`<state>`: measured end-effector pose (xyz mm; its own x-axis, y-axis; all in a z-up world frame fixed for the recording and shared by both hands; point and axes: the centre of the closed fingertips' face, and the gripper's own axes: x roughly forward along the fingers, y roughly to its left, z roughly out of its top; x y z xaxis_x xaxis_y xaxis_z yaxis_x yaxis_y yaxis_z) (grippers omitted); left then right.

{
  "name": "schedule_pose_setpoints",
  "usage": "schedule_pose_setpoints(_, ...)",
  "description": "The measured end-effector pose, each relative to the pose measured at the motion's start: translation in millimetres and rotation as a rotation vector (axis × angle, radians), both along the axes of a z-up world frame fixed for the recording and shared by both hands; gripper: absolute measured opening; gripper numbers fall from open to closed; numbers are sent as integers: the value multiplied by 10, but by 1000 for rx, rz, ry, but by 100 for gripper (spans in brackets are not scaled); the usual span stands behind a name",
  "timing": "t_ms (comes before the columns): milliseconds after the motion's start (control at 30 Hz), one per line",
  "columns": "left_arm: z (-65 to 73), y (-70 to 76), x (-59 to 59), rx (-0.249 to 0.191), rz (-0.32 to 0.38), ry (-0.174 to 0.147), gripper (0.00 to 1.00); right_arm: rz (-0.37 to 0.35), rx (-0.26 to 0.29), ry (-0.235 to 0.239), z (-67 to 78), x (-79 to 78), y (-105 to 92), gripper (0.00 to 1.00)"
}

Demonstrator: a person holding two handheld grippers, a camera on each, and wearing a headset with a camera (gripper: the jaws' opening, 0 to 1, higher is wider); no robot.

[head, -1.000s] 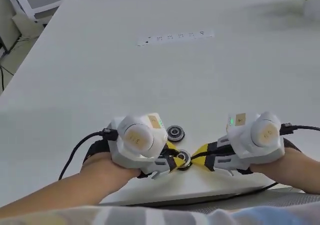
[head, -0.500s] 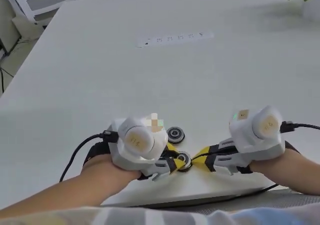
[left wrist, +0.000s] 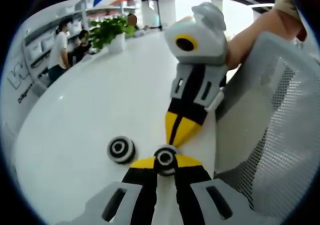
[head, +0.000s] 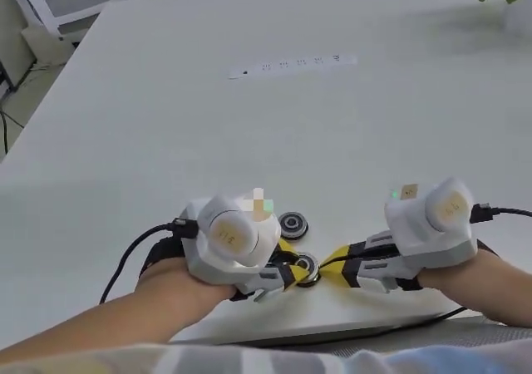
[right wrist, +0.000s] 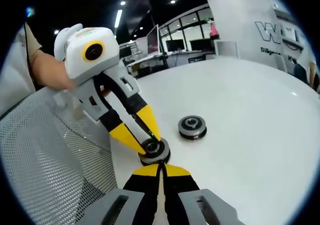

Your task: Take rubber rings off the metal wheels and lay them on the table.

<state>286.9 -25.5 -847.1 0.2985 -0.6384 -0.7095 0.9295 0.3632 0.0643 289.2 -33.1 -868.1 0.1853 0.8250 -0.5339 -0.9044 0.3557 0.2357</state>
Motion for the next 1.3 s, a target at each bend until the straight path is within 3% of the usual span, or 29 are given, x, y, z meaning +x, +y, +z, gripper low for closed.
schedule_pose_setpoints(233, -27, 22, 32, -1, 2, 2, 13, 17, -5, -21, -20, -9, -10, 2)
schedule_pose_setpoints(467, -42, 32, 47, -2, 4, 2, 13, 74, -51, -107, -14, -22, -2, 3)
schedule_pose_setpoints(667, -48, 37, 54, -2, 5, 2, 13, 76, -53, -102, -25, -16, -6, 3)
schedule_pose_setpoints(800, -48, 39, 55, -2, 4, 2, 13, 101, -78, -145, -28, -14, -4, 3)
schedule_pose_setpoints(1000, -48, 40, 54, -5, 3, 1, 13, 114, -84, -165, -30, -15, -8, 3)
schedule_pose_setpoints(1067, -47, 39, 52, -7, 2, 1, 13, 97, -80, -188, -14, 37, -14, 10)
schedule_pose_setpoints(1133, -46, 39, 51, -9, 2, 1, 13, 88, -58, -152, -9, 21, 3, 18)
schedule_pose_setpoints(1167, -46, 39, 50, -9, 1, 0, 13, 101, -56, -137, -19, -13, 12, 14)
schedule_pose_setpoints(1233, -44, 39, 48, -13, 1, -1, 13, 128, -78, -175, -38, -18, 9, 13)
schedule_pose_setpoints(1300, -44, 39, 48, -14, 1, -2, 13, 122, -72, -169, -23, -8, 12, 13)
